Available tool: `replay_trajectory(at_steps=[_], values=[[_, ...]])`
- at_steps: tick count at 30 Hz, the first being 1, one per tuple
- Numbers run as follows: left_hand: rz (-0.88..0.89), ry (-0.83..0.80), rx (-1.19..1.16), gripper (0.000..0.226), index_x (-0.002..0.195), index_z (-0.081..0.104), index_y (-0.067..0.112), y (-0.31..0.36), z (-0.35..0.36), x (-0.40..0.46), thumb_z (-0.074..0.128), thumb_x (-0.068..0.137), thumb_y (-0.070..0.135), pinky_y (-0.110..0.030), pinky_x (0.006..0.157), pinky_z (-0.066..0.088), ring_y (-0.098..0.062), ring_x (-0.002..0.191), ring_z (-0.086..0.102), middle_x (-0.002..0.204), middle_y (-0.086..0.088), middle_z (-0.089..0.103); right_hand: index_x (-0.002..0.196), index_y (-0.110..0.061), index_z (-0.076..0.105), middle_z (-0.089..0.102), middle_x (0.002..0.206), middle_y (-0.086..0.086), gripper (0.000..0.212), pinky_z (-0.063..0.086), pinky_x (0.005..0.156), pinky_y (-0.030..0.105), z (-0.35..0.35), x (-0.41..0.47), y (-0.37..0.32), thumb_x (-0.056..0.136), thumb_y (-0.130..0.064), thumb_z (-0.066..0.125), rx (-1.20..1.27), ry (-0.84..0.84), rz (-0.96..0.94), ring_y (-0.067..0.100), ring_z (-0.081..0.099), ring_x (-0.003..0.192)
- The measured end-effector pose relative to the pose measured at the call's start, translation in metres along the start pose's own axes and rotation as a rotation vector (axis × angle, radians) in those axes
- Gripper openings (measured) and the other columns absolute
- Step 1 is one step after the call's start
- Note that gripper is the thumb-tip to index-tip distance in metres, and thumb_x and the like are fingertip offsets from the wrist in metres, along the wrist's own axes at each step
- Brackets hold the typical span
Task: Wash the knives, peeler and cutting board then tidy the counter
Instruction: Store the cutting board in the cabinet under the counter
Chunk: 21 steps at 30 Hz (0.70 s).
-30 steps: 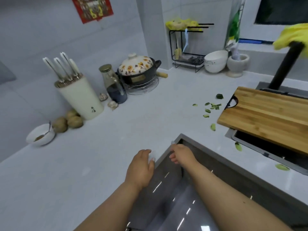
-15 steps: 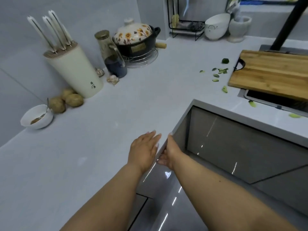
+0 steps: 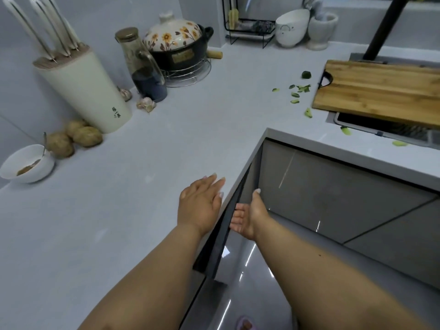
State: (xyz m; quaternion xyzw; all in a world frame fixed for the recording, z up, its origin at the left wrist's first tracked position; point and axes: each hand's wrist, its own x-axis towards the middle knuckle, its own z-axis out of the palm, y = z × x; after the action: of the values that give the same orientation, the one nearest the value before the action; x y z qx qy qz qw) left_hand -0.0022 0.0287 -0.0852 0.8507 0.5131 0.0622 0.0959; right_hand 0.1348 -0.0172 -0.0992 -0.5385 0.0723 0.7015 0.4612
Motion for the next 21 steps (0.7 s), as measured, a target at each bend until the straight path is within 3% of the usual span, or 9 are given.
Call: replay_trajectory(at_steps=[2,4,5,7,10,15,18,21], values=[[-0.001,-0.003,0.006,0.043,0.145,0.031,0.045,-0.001,0.000,0.000,0.026,0.102,0.040,-0.028,0.112,0.012,-0.006,0.143,0.017,0.155,0.020,0.024,0.123,0.000,0.054,0.065,0.110,0.020,0.086,0.048,0.087,0.040,-0.018,0.001,0.000,0.091,-0.071,0.019,-0.077,0.030,-0.043,0.031,0.062,0.098],[0.002,-0.011,0.008,0.044,0.145,0.030,0.045,-0.002,0.001,-0.001,0.025,0.102,0.040,-0.029,0.112,0.013,-0.007,0.143,0.018,0.155,0.019,0.024,0.103,-0.004,0.062,0.068,0.076,0.009,0.062,0.050,0.060,0.028,-0.034,-0.006,-0.003,0.094,-0.060,0.037,-0.187,0.090,-0.102,0.020,0.062,0.067],[0.000,-0.018,0.005,0.044,0.145,0.030,0.045,-0.002,0.000,-0.001,0.025,0.102,0.040,-0.030,0.113,0.014,-0.007,0.143,0.018,0.155,0.018,0.024,0.100,-0.006,0.063,0.068,0.076,0.007,0.048,0.047,0.053,0.024,-0.044,-0.009,-0.005,0.094,-0.051,0.048,-0.230,0.122,-0.134,0.018,0.061,0.065],[-0.006,-0.032,0.006,0.044,0.146,0.029,0.044,0.000,0.000,-0.002,0.024,0.102,0.040,-0.031,0.113,0.014,-0.008,0.144,0.018,0.155,0.018,0.024,0.090,-0.006,0.061,0.064,0.082,0.009,0.028,0.046,0.055,0.022,-0.063,-0.010,-0.010,0.090,-0.034,0.064,-0.374,0.227,-0.244,0.019,0.059,0.067],[-0.002,-0.030,0.028,0.045,0.147,0.029,0.041,0.004,0.000,-0.001,0.022,0.102,0.038,-0.032,0.114,0.015,-0.012,0.143,0.019,0.156,0.013,0.025,0.063,-0.015,0.042,0.049,0.067,0.003,0.038,0.037,0.060,0.025,-0.091,-0.013,-0.020,0.085,-0.029,0.070,-0.728,0.429,-0.434,0.017,0.048,0.064],[0.070,0.010,0.026,0.066,0.146,0.039,0.025,0.021,-0.004,0.012,0.008,0.091,0.046,-0.037,0.118,0.014,-0.022,0.143,0.024,0.155,-0.002,0.031,0.076,-0.017,0.053,0.062,0.084,0.006,0.033,0.042,0.069,0.027,-0.127,-0.025,-0.045,0.074,-0.038,0.078,-0.955,0.661,-0.600,0.024,0.059,0.082],[0.108,-0.043,0.034,0.056,0.150,0.029,0.022,0.042,0.000,0.024,0.015,0.099,0.039,-0.036,0.120,0.000,-0.019,0.148,0.011,0.159,0.000,0.020,0.079,-0.020,0.059,0.058,0.095,0.006,0.029,0.047,0.078,0.032,-0.138,-0.031,-0.061,0.073,-0.042,0.079,-1.100,0.796,-0.677,0.026,0.057,0.091],[0.115,-0.122,0.079,0.053,0.153,0.016,0.023,0.060,0.005,0.033,0.022,0.103,0.039,-0.038,0.120,-0.003,-0.016,0.148,0.002,0.161,0.002,0.009,0.087,-0.019,0.066,0.059,0.103,0.007,0.024,0.047,0.079,0.033,-0.142,-0.035,-0.077,0.078,-0.039,0.076,-1.182,0.919,-0.633,0.028,0.057,0.099]])
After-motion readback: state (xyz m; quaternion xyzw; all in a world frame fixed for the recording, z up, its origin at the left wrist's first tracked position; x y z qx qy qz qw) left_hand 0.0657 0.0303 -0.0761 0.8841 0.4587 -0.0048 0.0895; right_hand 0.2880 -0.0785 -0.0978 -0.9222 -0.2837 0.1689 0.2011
